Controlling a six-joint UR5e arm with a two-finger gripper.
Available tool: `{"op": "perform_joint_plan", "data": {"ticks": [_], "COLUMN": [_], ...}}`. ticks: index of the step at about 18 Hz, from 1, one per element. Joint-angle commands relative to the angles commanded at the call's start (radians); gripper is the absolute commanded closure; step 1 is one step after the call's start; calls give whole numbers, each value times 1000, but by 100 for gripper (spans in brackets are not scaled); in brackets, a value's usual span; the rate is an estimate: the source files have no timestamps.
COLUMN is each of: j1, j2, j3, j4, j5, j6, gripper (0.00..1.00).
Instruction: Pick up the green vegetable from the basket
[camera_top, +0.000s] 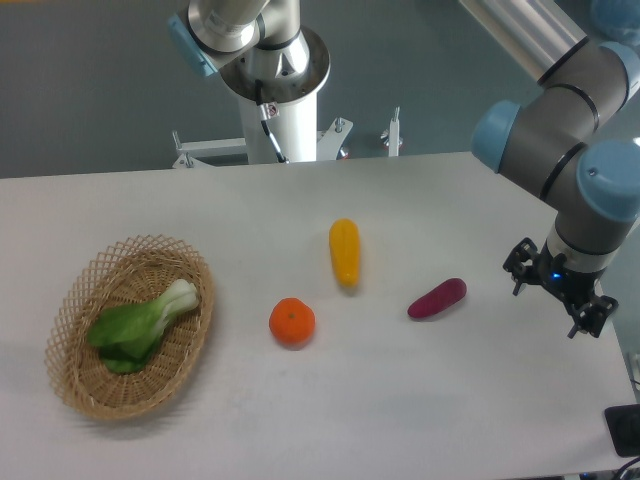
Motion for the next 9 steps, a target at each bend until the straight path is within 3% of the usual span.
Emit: {"op": "perform_joint_plan", "data": {"ticks": [9], "j1": [-20], "j2": [8], "j3": [-20], "j4": [2], "j5": [-8], "j6": [-53], "gripper": [0]}}
